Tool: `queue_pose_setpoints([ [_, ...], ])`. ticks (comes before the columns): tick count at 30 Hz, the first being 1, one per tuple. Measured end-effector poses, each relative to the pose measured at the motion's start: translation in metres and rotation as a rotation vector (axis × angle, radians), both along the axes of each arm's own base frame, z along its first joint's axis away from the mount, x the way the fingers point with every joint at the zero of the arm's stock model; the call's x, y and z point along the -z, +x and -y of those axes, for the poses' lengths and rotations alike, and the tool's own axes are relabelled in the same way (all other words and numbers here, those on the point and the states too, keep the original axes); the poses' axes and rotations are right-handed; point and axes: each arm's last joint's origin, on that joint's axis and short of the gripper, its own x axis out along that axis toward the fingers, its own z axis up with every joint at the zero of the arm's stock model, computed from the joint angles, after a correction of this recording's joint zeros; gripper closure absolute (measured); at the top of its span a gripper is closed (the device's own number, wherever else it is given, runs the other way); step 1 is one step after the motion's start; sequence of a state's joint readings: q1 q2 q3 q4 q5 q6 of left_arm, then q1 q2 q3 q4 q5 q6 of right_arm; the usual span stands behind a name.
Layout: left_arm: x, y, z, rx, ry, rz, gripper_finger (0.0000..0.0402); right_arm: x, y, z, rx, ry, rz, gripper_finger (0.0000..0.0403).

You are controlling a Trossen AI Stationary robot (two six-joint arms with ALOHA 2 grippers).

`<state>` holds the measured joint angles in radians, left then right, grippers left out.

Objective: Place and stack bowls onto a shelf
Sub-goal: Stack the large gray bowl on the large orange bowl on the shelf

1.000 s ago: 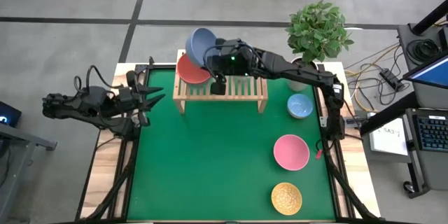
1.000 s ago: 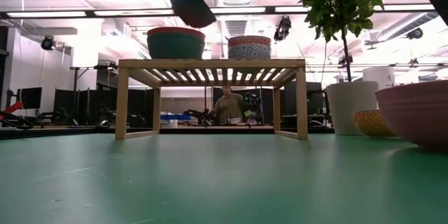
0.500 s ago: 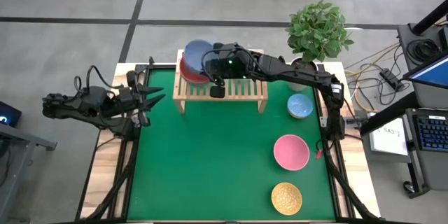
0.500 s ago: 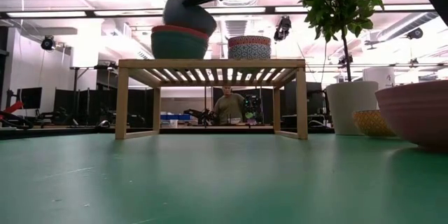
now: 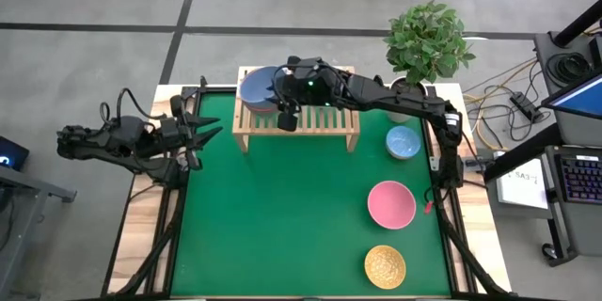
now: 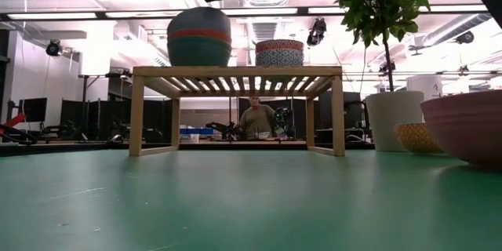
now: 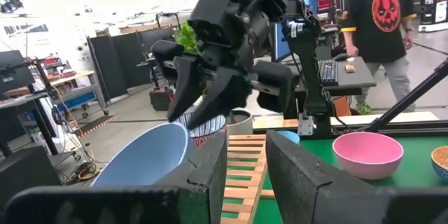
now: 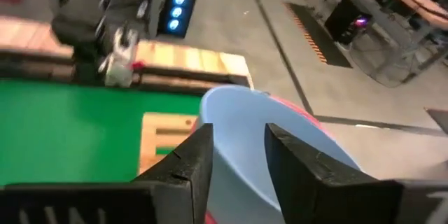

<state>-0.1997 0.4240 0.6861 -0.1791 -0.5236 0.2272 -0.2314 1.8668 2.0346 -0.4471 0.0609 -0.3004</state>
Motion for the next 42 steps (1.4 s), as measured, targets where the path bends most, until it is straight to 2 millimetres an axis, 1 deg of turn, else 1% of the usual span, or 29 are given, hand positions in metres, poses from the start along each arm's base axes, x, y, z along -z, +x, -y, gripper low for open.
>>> queue_pose_setpoints([
  [4, 0.000, 0.000, 0.000, 0.000, 0.000, -0.001, 0.0318, 0.009, 0.005, 0.002, 0.045, 0.046, 0.052, 0.0316],
  [7, 0.000, 0.001, 0.000, 0.000, 0.000, -0.002, 0.0318, 0.022, 0.007, 0.003, 0.066, 0.091, 0.046, 0.0341],
  [10, 0.000, 0.001, 0.000, 0.000, 0.000, -0.002, 0.0318, 0.036, 0.009, 0.003, 0.078, 0.094, 0.037, 0.0363],
  [12, 0.000, 0.001, 0.000, 0.000, 0.000, -0.002, 0.0318, 0.041, 0.011, 0.004, 0.086, 0.095, 0.041, 0.0373],
  [16, 0.000, 0.001, 0.000, 0.000, 0.001, -0.004, 0.0318, 0.037, 0.010, 0.004, 0.087, 0.095, 0.082, 0.0387],
  [20, 0.000, 0.001, 0.000, 0.000, 0.001, -0.003, 0.0318, 0.031, 0.007, 0.001, 0.083, 0.092, 0.095, 0.0390],
  [24, 0.001, 0.001, 0.000, 0.000, 0.001, -0.006, 0.0318, 0.032, 0.008, -0.002, 0.074, 0.093, 0.092, 0.0390],
  [28, 0.001, 0.003, 0.001, 0.000, 0.002, -0.011, 0.0318, 0.034, 0.009, -0.001, 0.075, 0.083, 0.108, 0.0390],
  [31, 0.001, 0.003, 0.001, 0.000, 0.002, -0.011, 0.0318, 0.033, 0.008, 0.008, 0.091, 0.072, 0.142, 0.0390],
  [35, 0.001, 0.003, 0.001, 0.000, 0.002, -0.011, 0.0318, 0.030, 0.002, 0.029, 0.145, 0.092, 0.189, 0.0390],
  [39, 0.001, 0.003, 0.001, 0.000, 0.007, -0.013, 0.0318, 0.042, -0.001, 0.047, 0.203, 0.141, 0.172, 0.0390],
  [42, 0.001, 0.003, 0.001, 0.000, 0.007, -0.013, 0.0318, 0.051, -0.001, 0.049, 0.208, 0.153, 0.165, 0.0390],
])
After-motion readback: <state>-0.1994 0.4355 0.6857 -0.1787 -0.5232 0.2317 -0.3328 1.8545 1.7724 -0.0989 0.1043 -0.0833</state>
